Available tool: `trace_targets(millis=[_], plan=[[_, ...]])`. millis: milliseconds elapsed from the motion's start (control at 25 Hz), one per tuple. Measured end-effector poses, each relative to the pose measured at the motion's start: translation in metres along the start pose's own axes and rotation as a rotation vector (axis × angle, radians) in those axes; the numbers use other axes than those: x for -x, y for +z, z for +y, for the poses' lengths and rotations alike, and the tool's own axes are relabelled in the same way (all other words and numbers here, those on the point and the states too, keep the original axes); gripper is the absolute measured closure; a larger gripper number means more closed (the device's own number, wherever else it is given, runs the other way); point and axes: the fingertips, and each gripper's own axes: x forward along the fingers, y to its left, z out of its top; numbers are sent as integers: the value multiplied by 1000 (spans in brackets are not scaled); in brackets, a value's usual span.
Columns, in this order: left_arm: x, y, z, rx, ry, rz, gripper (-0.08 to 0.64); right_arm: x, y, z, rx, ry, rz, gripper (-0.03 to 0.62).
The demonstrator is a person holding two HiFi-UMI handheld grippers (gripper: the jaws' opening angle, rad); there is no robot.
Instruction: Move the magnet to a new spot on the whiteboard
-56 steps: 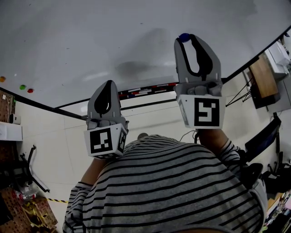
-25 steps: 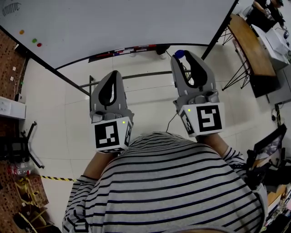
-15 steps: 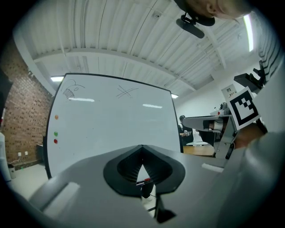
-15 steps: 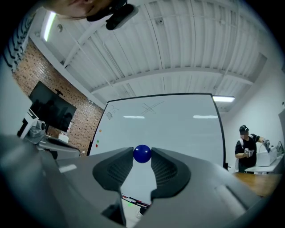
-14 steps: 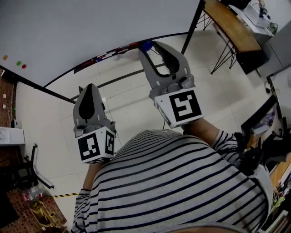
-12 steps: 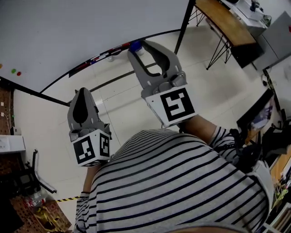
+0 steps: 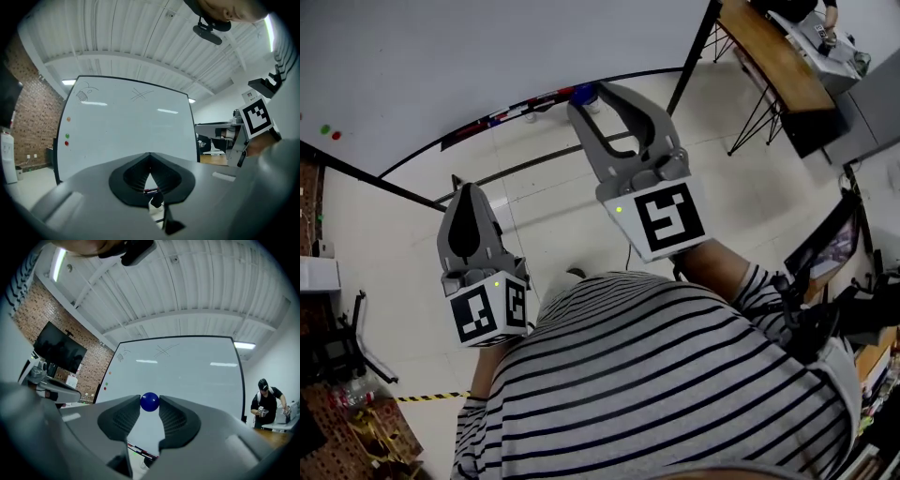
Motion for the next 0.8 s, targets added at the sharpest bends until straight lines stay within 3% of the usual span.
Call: trace_targets(millis=[240,440,800], plan=[[-42,0,36,4,27,-20,545,-60,-12,-16,54,-20,-21,468],[-108,10,81,7,-2,-70,545,-139,-16,-25,89,-50,-45,468],[-224,26,150,14,-94,-88,545,-274,-14,-47,127,-149,-67,468]])
